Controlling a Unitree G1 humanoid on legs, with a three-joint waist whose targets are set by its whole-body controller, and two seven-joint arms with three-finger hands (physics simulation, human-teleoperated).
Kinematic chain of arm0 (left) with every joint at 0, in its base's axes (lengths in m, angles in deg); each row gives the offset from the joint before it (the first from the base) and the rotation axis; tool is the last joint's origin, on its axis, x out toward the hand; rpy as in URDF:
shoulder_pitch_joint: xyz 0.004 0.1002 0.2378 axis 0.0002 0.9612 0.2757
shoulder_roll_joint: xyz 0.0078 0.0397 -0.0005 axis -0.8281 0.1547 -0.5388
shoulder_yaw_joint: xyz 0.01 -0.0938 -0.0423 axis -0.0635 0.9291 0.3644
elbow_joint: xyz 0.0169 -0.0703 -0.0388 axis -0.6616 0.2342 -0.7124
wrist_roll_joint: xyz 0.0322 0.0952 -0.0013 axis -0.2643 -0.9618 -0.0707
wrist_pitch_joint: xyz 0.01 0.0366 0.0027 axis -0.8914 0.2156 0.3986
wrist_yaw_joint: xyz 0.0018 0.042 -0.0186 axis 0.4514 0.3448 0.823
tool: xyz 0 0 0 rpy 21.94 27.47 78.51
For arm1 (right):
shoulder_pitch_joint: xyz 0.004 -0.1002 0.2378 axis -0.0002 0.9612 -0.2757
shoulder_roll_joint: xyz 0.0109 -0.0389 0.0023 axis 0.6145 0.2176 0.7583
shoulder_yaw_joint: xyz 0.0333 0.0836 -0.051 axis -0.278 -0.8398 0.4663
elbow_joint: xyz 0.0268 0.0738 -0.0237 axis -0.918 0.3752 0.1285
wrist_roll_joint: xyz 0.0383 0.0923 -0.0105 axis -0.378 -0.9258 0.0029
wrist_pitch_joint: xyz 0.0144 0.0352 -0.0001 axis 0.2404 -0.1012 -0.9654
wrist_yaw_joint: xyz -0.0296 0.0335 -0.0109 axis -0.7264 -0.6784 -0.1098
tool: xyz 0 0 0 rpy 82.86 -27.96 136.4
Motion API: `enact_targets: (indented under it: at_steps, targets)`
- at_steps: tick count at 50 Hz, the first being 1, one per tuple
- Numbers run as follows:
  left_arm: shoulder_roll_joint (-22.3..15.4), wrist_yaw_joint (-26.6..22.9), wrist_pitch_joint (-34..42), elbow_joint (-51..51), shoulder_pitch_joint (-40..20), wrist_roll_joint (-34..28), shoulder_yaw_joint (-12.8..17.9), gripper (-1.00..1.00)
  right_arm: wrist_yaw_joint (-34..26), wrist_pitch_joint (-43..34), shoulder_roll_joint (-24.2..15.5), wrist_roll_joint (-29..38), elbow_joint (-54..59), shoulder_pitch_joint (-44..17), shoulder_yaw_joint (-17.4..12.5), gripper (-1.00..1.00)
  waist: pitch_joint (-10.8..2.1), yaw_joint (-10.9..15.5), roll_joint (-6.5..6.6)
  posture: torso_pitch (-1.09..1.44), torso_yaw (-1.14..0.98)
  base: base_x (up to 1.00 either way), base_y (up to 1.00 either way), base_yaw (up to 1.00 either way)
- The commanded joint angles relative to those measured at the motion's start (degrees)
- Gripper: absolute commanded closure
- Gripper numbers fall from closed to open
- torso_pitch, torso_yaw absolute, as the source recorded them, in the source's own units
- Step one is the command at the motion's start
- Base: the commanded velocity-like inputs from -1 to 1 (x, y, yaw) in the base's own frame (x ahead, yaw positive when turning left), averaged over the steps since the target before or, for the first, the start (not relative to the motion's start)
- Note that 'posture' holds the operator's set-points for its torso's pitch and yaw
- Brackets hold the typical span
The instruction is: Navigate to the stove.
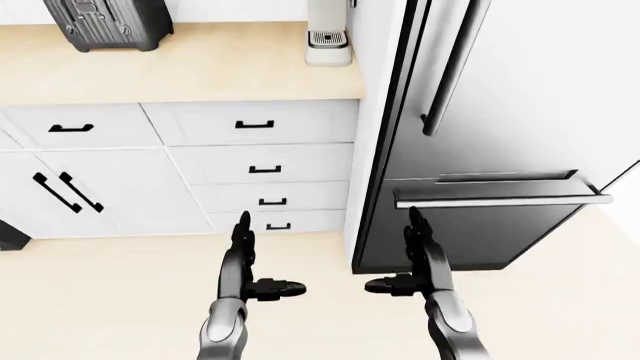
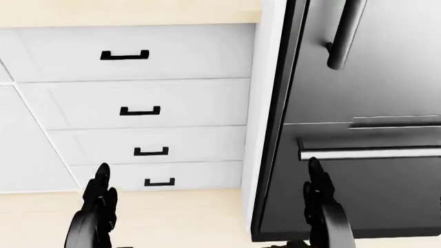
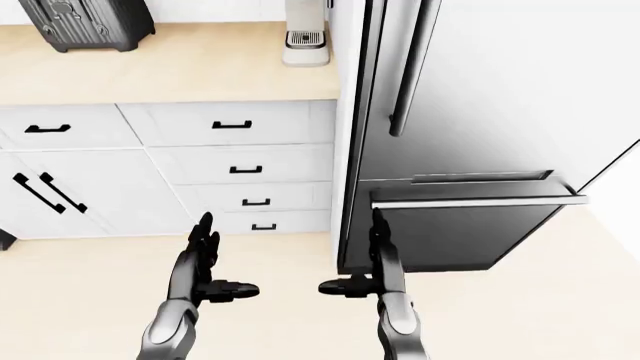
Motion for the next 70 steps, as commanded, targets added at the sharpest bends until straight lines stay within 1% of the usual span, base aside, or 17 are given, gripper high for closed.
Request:
enact_targets:
  at_steps: [1, 3, 4, 5, 7, 8, 19, 22, 25, 33, 37, 43, 47, 51, 57, 61, 70]
  targets:
    - [-0.24, -0.25, -3.34, -4.02, -2.08, 0.53, 0.24, -1.0, -0.11, 3.14, -0.25, -0.44, -4.4, -1.81, -0.23, -1.0, -0.05, -0.12, -0.45, 0.0, 0.0, 0.0, 0.0, 0.0]
    - [-0.25, -0.18, -3.59, -3.42, -2.27, 0.46, 0.26, -1.0, 0.92, 3.16, -0.56, 2.99, -4.77, -1.4, 1.04, -1.0, -3.52, 0.4, -0.05, 0.0, 0.0, 0.0, 0.0, 0.0]
    - [-0.28, -0.08, -3.19, -3.35, -2.34, 0.35, 0.25, -1.0, 0.97, 3.29, -0.26, 3.16, -4.34, -1.56, 1.15, -1.0, -2.95, 0.4, -0.12, 0.0, 0.0, 0.0, 0.0, 0.0]
    - [-0.26, -0.06, -3.13, -3.27, -2.33, 0.35, 0.24, -1.0, 0.09, 2.71, -0.04, 0.65, -5.07, -1.36, 0.09, -1.0, -0.92, 0.43, -0.35, 0.0, 0.0, 0.0, 0.0, 0.0]
    - [-0.24, 0.0, -2.73, -3.68, -2.16, 0.29, 0.17, -1.0, 0.37, 3.07, -0.17, 1.62, -4.5, -1.47, 0.49, -1.0, -3.98, 0.41, -0.42, 0.0, 0.0, 0.0, 0.0, 0.0]
    - [-0.24, -0.03, -2.64, -3.86, -2.07, 0.33, 0.18, -1.0, 0.37, 2.79, -0.13, 1.6, -4.88, -1.31, 0.51, -1.0, -4.26, 0.43, -0.41, 0.0, 0.0, 0.0, 0.0, 0.0]
    - [-0.23, 0.32, -3.53, -3.21, -2.24, 0.22, 0.33, -1.0, 0.34, 3.02, -0.17, 1.38, -4.15, -1.62, 0.27, -1.0, -4.94, 0.42, -0.23, 0.0, 0.0, 0.0, 0.0, 0.0]
    - [-0.44, 1.63, -2.53, -6.65, -2.68, 0.42, 1.08, -1.0, -0.51, -2.31, -0.33, -3.09, -11.74, -0.94, -1.43, -1.0, -5.3, 0.45, -0.25, 0.0, 0.0, 0.0, 0.0, 0.0]
    - [-0.97, 3.26, 3.42, -12.76, -5.54, 4.37, 4.0, -1.0, 0.57, -6.87, -0.85, -0.54, -18.96, -0.68, -0.65, -1.0, -5.28, 0.54, -0.28, 0.0, 0.0, 0.0, 0.0, 0.0]
    - [-2.85, 5.44, 24.54, -39.61, -6.36, 7.4, 6.87, -1.0, 0.46, -26.9, -1.58, -2.91, -43.82, -2.52, -4.51, -1.0, -5.38, 0.5, -0.15, 0.0, 0.0, 0.0, 0.0, 0.0]
    - [-3.97, 8.46, 38.99, -51.89, -11.32, 17.65, 13.89, -1.0, 1.45, -36.92, -3.03, -3.54, -54.14, -6.28, -7.27, -1.0, -5.02, 0.44, -0.08, 0.0, 0.0, 0.0, 0.0, 0.0]
    - [-8.66, 11.79, 44.07, -56.98, -14.5, 19.75, 16.32, -1.0, 3.22, -49.69, -4.73, -8.51, -64.38, -12.32, -11.67, -1.0, -4.35, 0.48, 0.19, 0.0, 0.0, 0.0, 0.0, 0.0]
    - [-11.4, 15.11, 51.13, -62.44, -18.52, 25.43, 20.47, -1.0, 10.61, -51.41, -10.54, -19.35, -65.0, -14.99, -14.67, -1.0, -3.95, 0.46, 0.23, 0.0, 0.0, 0.0, 0.0, 0.0]
    - [-16.46, 20.23, 55.71, -64.99, -22.45, 34.43, 25.16, -1.0, 27.36, -49.05, -23.58, -40.62, -65.0, -15.95, -16.59, -1.0, -3.46, 0.5, -0.03, 0.0, 0.0, 0.0, 0.0, 0.0]
    - [-20.19, 25.55, 54.85, -64.93, -22.12, 41.83, 27.41, -1.0, 41.9, -42.44, -38.38, -59.01, -65.01, -16.2, -18.55, -1.0, -2.69, 0.76, -0.23, 0.0, 0.0, 0.0, 0.0, 0.0]
    - [-21.73, 26.41, 53.24, -63.83, -21.01, 43.6, 26.61, -1.0, 43.15, -39.94, -40.32, -61.08, -65.01, -15.49, -18.63, -1.0, -2.14, 0.72, -0.53, 0.0, 0.0, 0.0, 0.0, 0.0]
    - [-22.27, 26.67, 51.74, -63.4, -19.66, 42.82, 25.95, -1.0, 40.59, -39.34, -37.44, -56.65, -65.01, -13.93, -17.18, -1.0, -2.02, 0.63, -0.79, 0.0, 0.0, 0.0, 0.0, 0.0]
